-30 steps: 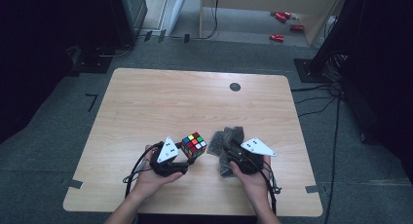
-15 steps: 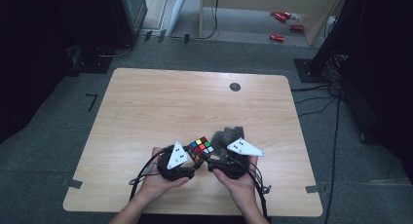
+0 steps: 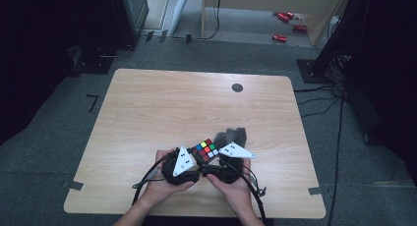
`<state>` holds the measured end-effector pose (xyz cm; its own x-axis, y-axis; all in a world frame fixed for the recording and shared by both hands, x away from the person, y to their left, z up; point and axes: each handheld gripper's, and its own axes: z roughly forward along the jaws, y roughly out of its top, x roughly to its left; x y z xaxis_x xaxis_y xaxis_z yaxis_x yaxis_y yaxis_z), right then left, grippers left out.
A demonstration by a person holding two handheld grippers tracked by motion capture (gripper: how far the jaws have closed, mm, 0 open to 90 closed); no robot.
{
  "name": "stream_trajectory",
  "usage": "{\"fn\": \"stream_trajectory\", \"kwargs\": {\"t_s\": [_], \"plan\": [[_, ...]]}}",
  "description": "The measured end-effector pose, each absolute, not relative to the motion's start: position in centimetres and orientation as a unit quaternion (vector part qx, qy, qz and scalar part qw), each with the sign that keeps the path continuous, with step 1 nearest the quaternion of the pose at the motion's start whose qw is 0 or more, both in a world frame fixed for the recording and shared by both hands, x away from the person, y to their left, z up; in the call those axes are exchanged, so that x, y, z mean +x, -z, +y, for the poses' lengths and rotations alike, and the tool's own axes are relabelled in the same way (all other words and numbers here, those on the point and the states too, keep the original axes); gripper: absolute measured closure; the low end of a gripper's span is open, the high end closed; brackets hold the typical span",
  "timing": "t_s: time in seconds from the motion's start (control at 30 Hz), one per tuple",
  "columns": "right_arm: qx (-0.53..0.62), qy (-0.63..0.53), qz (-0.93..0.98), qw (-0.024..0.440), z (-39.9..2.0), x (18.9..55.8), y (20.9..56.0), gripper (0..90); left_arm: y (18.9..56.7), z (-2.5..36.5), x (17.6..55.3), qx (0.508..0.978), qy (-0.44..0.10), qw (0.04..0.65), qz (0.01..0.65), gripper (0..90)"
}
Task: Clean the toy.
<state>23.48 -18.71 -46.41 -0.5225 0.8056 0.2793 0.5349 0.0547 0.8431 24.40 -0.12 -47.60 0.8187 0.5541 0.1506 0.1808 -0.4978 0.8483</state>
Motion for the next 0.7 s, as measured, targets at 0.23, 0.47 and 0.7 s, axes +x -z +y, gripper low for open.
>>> {"fn": "stream_trajectory", "kwargs": {"t_s": [0.23,0.47,0.7], "plan": [[0.472,-0.505,0.710,0.132,-18.94,23.42,46.44,32.9,47.57,-0.09,24.39,0.839,-0.207,0.455,0.214,35.5],[0.479,-0.519,0.699,0.114,-19.39,23.55,46.40,33.5,47.48,0.07,24.41,0.834,-0.203,0.467,0.212,35.1],[0.475,-0.524,0.698,0.112,-19.58,23.52,46.26,33.7,47.54,0.26,24.52,0.831,-0.193,0.477,0.210,34.5]]}}
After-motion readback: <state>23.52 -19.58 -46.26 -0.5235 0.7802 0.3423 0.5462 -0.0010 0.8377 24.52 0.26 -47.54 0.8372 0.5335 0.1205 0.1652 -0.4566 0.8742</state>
